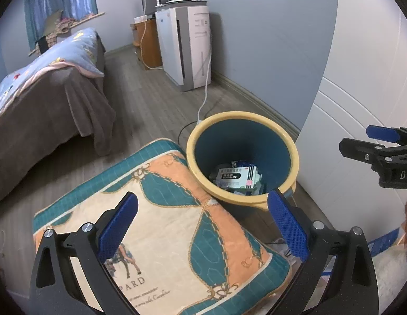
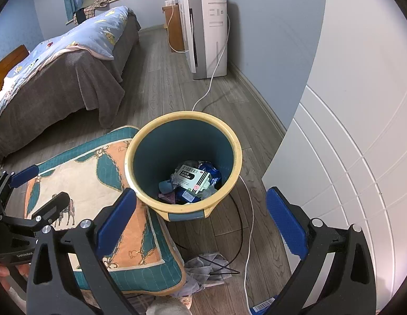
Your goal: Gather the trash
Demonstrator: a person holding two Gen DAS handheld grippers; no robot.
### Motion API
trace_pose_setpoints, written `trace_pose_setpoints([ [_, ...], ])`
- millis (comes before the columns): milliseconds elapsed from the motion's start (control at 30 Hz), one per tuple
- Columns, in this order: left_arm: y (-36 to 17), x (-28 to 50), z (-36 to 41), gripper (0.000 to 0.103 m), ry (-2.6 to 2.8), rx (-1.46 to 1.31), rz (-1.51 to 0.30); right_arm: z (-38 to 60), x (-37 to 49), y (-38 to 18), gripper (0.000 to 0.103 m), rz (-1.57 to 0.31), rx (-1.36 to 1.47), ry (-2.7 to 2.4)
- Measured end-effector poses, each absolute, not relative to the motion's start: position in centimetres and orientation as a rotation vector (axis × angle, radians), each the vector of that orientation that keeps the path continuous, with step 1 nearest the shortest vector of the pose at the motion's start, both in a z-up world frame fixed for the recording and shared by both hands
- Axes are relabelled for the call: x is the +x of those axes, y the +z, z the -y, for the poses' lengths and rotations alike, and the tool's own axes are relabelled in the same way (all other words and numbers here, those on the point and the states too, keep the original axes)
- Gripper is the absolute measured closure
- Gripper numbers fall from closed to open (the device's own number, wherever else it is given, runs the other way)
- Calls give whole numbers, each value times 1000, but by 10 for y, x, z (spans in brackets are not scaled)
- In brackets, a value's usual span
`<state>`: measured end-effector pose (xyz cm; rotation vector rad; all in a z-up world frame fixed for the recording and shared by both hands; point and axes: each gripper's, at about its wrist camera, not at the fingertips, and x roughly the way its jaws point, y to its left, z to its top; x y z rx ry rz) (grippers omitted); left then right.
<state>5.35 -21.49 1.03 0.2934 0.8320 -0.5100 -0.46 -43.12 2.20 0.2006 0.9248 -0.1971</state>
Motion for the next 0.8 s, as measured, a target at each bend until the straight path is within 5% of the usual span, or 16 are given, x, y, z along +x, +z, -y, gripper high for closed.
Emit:
trace_pose_setpoints([
  [800,7,52,214,5,-520,295,-831,432,-5,22,6,-928,198,-199],
])
